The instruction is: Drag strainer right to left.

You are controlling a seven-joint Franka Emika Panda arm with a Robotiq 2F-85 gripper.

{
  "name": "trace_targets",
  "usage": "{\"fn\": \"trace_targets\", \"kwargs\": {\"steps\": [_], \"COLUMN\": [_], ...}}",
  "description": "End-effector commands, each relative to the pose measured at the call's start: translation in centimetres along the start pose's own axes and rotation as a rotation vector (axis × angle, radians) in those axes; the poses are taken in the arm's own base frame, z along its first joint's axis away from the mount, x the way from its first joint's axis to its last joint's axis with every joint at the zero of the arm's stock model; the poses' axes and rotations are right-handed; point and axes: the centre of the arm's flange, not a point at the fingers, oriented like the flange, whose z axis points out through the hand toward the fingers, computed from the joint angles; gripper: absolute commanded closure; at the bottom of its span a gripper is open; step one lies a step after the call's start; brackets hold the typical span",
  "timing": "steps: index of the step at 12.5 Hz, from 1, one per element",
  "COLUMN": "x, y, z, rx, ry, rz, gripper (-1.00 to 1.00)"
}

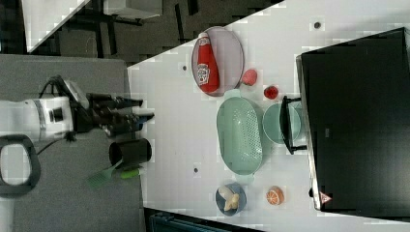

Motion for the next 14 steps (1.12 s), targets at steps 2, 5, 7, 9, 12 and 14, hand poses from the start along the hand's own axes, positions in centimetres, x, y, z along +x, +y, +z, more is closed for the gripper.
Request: {"fn": "trace_targets", "kwargs": {"steps": [2, 5, 7, 9, 12, 14], "x": [-11.3, -11.0, -10.4, -9.8, -9.4, -9.3], "y": [16.3, 15.6, 14.6, 13.6, 11.7, 10.3], "z": [-8.7, -6.0, -2.1, 3.0, 11.1, 16.4], "rx": [-0.006, -0.036, -0.066, -0.101, -0.131, -0.120], "ry": [-0.014, -0.038, -0.062, -0.086, -0.084, -0.062], "rz": [0.199, 0.205, 0.219, 0.273, 0.431, 0.502], "gripper": [-0.82, -1.00, -1.00, -1.00, -1.00, -1.00]}}
